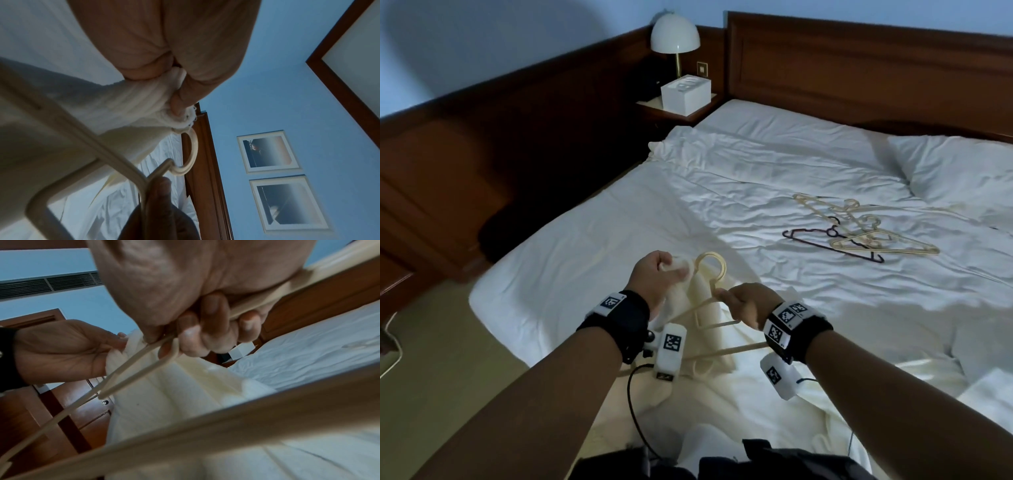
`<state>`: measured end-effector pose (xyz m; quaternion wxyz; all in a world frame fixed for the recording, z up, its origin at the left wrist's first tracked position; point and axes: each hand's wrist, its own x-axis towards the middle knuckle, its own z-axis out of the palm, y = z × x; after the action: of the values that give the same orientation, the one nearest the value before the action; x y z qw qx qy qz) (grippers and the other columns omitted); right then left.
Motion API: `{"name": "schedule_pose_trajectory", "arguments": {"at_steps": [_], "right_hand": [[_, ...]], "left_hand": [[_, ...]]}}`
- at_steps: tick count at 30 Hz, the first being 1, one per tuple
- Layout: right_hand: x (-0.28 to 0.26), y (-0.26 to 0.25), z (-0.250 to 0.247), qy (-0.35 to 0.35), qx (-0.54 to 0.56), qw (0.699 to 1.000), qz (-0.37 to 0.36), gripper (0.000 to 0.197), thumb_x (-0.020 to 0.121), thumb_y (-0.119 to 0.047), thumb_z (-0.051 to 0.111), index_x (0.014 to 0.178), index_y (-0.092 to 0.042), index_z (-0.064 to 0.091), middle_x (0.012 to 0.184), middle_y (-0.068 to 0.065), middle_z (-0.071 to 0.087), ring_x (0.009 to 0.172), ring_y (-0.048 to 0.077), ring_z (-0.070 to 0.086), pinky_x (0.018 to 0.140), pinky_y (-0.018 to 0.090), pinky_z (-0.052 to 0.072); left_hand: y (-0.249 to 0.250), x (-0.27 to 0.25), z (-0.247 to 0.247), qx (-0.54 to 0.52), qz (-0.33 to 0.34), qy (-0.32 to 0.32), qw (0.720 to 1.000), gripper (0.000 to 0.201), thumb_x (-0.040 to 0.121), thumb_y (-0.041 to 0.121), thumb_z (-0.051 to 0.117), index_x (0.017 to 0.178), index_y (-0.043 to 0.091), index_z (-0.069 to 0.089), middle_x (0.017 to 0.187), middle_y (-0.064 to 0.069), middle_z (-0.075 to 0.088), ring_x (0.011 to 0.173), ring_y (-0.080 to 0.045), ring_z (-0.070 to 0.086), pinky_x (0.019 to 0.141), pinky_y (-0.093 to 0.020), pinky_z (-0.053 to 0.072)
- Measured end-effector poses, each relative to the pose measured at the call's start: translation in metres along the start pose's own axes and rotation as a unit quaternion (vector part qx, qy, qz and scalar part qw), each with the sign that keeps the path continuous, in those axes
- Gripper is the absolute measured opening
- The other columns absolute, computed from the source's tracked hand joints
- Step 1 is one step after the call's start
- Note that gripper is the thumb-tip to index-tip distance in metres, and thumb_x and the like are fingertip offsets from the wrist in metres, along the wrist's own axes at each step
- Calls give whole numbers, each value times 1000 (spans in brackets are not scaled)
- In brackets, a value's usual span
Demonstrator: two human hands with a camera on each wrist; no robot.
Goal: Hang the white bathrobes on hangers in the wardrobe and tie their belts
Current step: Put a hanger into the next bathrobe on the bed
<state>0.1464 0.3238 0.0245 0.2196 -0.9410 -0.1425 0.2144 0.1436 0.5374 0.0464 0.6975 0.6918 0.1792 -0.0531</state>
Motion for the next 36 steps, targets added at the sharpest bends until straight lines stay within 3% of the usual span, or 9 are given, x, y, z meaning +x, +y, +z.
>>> {"name": "schedule_pose_trajectory", "arguments": {"at_steps": [3,8,17,19,23,27,31,33,36], "right_hand": [[1,-8,10,2,42,998,-39,65,97,-63,26,66,-18,61,75,-2,71,77,15,63,84,34,48],[4,-17,19,-8,38,997,-66,58,98,-62,24,60,-28,53,69,-7,67,69,8,59,80,31,47],[17,-9,3,86,-74,977,-182,62,94,-65,26,58,-18,44,51,-3,47,51,12,45,79,35,36],[18,-10,-3,102,-72,973,-193,57,92,-67,25,64,-22,47,57,-7,49,57,11,47,87,37,35],[21,-16,-4,81,-64,975,-196,40,95,-55,36,73,-26,52,71,-10,55,70,9,54,89,34,30],[25,-14,5,57,7,989,-139,17,95,-36,47,98,-21,54,92,-5,60,80,17,58,83,33,40],[31,-12,18,72,-1,990,-124,66,82,-41,68,139,-29,36,133,2,35,106,20,51,90,37,47],[31,-19,20,42,-72,987,-141,45,86,-43,61,128,-29,55,127,0,50,117,23,45,95,39,44],[29,-24,8,19,-129,983,-130,27,93,-40,52,112,-22,59,106,2,67,103,26,58,92,35,43]], "left_hand": [[-4,-3,-2,-25,-28,-8,999,32,58,14,81,72,27,55,96,-11,56,86,-28,58,81,-45,52],[-6,-3,0,-90,-21,-29,995,25,85,-9,63,89,14,53,93,-10,57,81,-24,59,75,-38,49],[-4,-9,-14,162,38,-118,979,56,80,28,78,125,28,44,112,-2,65,99,-17,66,81,-30,55],[-5,-15,-16,225,26,-163,960,68,75,44,79,128,30,39,111,3,63,99,-13,65,82,-28,54],[-17,-28,-9,406,51,-211,888,31,89,34,67,109,28,44,96,14,59,88,-7,58,67,-18,40],[-23,-36,-14,467,89,-220,852,31,96,37,56,120,21,43,100,7,57,88,-10,56,70,-24,38],[-29,-40,-19,513,138,-234,814,24,97,39,50,111,20,44,95,0,62,83,-19,58,72,-31,43],[-31,-44,-23,516,155,-237,809,23,97,41,50,106,22,43,92,0,62,79,-18,58,70,-31,44],[-28,-49,-36,507,170,-197,822,25,98,41,49,110,19,45,90,-3,63,78,-19,59,72,-34,47]]}}
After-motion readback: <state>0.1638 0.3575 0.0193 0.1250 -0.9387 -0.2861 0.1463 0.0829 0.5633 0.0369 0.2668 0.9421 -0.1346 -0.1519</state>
